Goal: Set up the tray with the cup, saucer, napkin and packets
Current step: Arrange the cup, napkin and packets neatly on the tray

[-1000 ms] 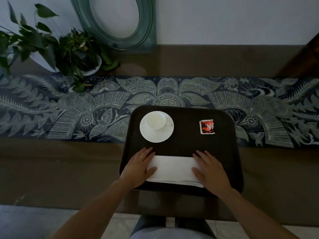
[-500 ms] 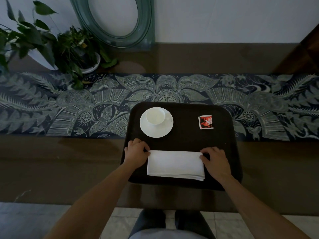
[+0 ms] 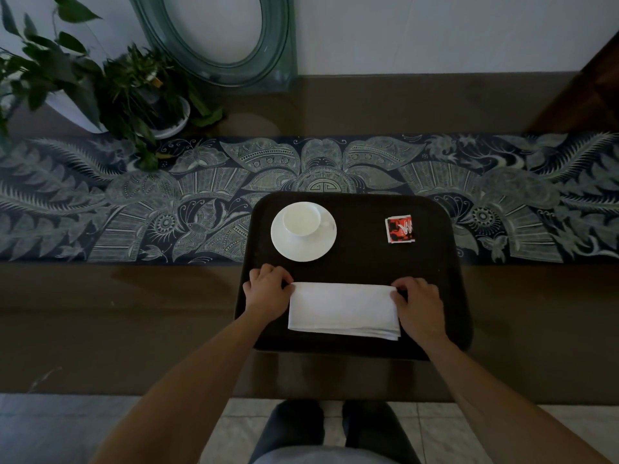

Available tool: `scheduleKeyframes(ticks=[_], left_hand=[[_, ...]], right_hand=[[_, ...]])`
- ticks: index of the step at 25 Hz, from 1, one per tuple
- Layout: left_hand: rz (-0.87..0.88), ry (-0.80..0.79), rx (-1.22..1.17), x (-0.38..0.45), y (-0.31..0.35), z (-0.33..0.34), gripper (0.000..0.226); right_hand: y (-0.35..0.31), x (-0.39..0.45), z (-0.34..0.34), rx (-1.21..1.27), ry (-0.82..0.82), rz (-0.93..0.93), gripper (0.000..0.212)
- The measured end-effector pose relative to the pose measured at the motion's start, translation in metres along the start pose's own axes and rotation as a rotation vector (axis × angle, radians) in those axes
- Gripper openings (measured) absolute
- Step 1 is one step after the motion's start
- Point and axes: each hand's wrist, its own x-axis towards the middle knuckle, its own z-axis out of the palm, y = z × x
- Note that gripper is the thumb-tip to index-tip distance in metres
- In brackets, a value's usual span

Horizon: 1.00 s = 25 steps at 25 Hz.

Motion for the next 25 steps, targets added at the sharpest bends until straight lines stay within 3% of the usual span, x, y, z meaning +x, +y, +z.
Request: scheduleKeyframes(ticks=[17,21,25], left_hand=[[0.066,0.071,0.158,-0.014,0.016,-0.006,0.022],[0.303,0.179,0.280,-0.027,0.016,-0.012,0.021],[0.597,0.006,0.270,-0.019,0.047,-0.018,0.026]], right_hand=[[-0.015,-0.003,-0.004,-0.125,-0.052,0.026,0.034],[-0.011,-0.006,-0.018,-0.149,-0.082,0.044,0.042],[0.008,0.004,-0.041,-0.356,-0.087,-0.036,0.039]])
